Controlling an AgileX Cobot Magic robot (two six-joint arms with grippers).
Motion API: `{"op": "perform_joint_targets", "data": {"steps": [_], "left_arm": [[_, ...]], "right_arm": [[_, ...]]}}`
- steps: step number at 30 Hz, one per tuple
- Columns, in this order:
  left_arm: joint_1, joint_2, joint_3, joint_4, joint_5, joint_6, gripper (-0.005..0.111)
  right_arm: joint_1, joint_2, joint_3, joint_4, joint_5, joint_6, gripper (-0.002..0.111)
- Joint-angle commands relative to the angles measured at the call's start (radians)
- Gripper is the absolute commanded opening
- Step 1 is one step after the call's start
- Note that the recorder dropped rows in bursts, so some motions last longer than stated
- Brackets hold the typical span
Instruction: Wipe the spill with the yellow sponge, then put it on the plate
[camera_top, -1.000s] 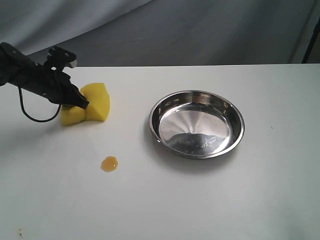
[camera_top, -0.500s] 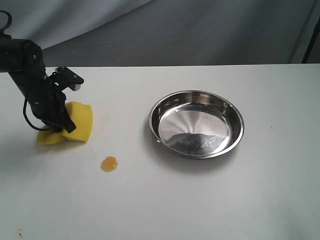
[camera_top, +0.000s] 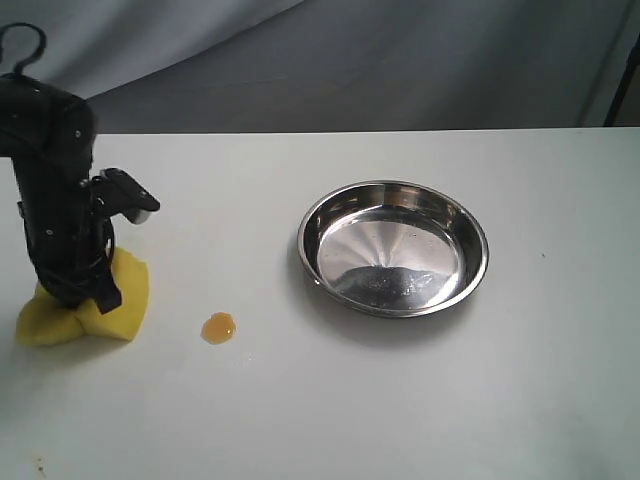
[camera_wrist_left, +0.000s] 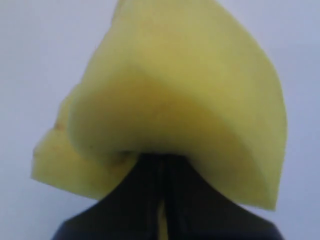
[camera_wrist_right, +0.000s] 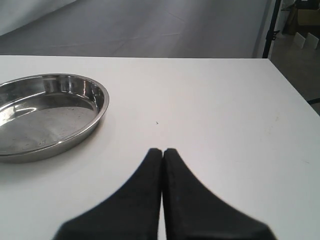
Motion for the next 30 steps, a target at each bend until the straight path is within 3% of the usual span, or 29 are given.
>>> {"op": "perform_joint_targets", "data": {"steps": [1, 7, 12, 19, 30], "left_arm": [[-0.134, -0.01, 0.032, 0.134, 0.105, -0.13, 0.0], [-0.305, -0.007, 0.032, 0.293, 0.153, -0.265, 0.0], [-0.34, 0.021, 0.032, 0.324, 0.113, -0.334, 0.0], [-0.362, 0.095, 0.032, 0.424, 0.155, -0.351, 0.0], [-0.525, 0.125, 0.032, 0.551, 0.155, -0.415, 0.0]], "right_arm": [[-0.003, 0.003, 0.004, 0.005, -0.008, 0.001, 0.0], [-0.003, 0.003, 0.004, 0.005, -0.008, 0.001, 0.0], [-0.003, 0.003, 0.004, 0.005, -0.008, 0.001, 0.0], [-0.003, 0.003, 0.004, 0.005, -0.008, 0.001, 0.0], [-0.003, 0.003, 0.004, 0.005, -0.008, 0.001, 0.0]]}}
